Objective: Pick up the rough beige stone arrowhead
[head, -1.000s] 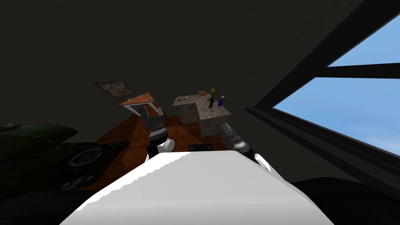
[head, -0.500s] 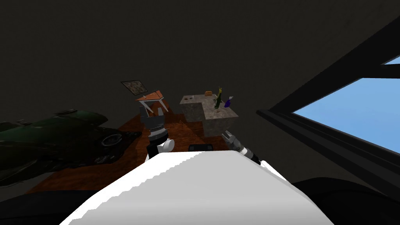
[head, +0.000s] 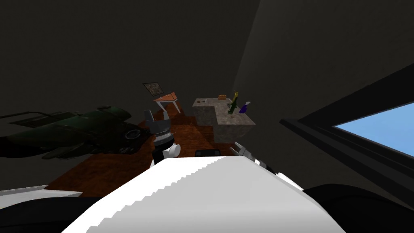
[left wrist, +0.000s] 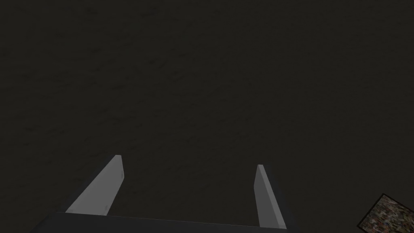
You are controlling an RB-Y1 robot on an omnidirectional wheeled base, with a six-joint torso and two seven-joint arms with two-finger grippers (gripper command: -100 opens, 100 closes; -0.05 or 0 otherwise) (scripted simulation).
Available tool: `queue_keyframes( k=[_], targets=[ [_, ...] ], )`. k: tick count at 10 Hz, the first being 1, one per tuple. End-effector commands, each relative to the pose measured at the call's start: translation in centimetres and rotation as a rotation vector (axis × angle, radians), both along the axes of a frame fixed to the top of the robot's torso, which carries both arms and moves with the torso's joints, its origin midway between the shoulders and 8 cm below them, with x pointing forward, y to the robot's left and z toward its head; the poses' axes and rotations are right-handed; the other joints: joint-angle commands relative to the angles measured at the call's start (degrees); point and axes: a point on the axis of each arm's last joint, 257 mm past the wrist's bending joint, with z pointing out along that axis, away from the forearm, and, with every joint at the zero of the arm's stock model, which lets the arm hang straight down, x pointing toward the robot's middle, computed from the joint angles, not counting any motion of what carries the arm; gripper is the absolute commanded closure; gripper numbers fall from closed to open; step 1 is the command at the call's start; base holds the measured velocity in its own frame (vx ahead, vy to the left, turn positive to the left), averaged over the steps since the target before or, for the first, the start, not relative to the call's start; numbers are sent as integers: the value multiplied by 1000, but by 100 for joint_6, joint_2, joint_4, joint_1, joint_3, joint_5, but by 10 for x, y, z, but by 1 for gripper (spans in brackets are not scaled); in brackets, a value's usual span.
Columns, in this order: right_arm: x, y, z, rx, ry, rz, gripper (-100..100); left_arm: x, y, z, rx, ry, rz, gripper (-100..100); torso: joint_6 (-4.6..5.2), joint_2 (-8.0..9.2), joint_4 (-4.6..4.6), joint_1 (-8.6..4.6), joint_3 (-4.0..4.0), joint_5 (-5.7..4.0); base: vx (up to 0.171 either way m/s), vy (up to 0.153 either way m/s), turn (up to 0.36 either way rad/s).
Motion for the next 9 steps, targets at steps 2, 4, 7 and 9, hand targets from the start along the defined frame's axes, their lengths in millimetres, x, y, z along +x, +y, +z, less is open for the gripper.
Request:
queue_keyframes(
  k=[2,4,7,9],
  targets=[
    [-25,-18,-27,-96,64,54,-100,0,0,0,0,0,0,0,-7,-4,0,4,-2,0,14,33,262],
    [-50,-36,-50,-172,126,86,-100,0,0,0,0,0,0,0,3,0,0,-7,0,-3,7,12,150],
    [-78,-61,-71,-268,195,141,-100,0,0,0,0,0,0,0,-6,-6,-1,-4,-3,-1,17,17,252],
    [-105,-83,-87,-343,254,179,-100,0,0,0,0,0,0,0,4,0,0,-6,0,-2,12,13,143]
  ],
)
